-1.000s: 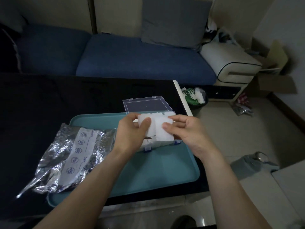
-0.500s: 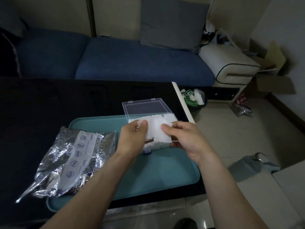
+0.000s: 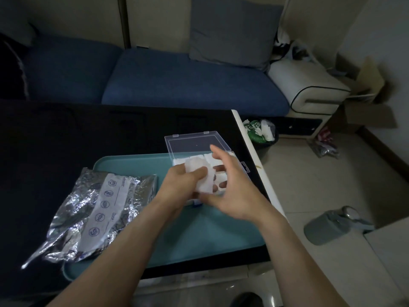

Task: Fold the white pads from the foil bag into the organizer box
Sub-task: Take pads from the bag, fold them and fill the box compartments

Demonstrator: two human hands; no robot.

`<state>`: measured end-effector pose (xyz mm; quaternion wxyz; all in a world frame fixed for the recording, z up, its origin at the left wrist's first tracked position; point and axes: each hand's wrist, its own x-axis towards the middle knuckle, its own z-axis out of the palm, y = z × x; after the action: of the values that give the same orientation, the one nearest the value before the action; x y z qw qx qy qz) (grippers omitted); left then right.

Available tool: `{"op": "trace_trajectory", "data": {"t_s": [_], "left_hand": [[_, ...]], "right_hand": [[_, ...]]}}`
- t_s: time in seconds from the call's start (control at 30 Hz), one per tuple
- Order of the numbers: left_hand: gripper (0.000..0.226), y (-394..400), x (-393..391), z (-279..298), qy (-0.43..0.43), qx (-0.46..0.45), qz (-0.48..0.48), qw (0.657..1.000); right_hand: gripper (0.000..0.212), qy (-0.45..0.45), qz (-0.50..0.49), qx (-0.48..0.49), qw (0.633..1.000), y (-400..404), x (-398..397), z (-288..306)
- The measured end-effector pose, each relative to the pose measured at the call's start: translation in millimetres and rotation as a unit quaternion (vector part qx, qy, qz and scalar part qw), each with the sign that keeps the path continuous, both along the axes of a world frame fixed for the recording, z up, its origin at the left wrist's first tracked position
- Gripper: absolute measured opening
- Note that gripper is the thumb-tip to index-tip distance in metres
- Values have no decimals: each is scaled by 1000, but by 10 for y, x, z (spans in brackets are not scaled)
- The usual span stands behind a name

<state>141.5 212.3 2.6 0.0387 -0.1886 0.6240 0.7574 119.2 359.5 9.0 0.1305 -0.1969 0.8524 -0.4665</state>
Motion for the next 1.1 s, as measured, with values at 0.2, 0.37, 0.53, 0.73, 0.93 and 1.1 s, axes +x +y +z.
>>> {"op": "trace_trajectory", "data": {"t_s": [0.2,0.37,0.53,0.73,0.93,1.1], "left_hand": [[21,26,24,12,-32,87,-115,989],[32,41,6,-33,-33,169,-125,977],[24,111,17,-66,-42,136,-90,986],[20,145,25,-70,-17,99,-122,987],[28,139,8,-84,-26,51,-107,993],[37,144,-26,-106,-30,114,-83,990]], "right_hand": [[93,71,32,61,995,3,7,-75],[86,58,28,15,998,44,-14,-64],[117,18,73,81,994,58,75,10],[94,28,63,54,996,14,52,-52],[112,-35,89,59,994,108,53,-4],[85,36,21,82,996,138,15,-38]]}}
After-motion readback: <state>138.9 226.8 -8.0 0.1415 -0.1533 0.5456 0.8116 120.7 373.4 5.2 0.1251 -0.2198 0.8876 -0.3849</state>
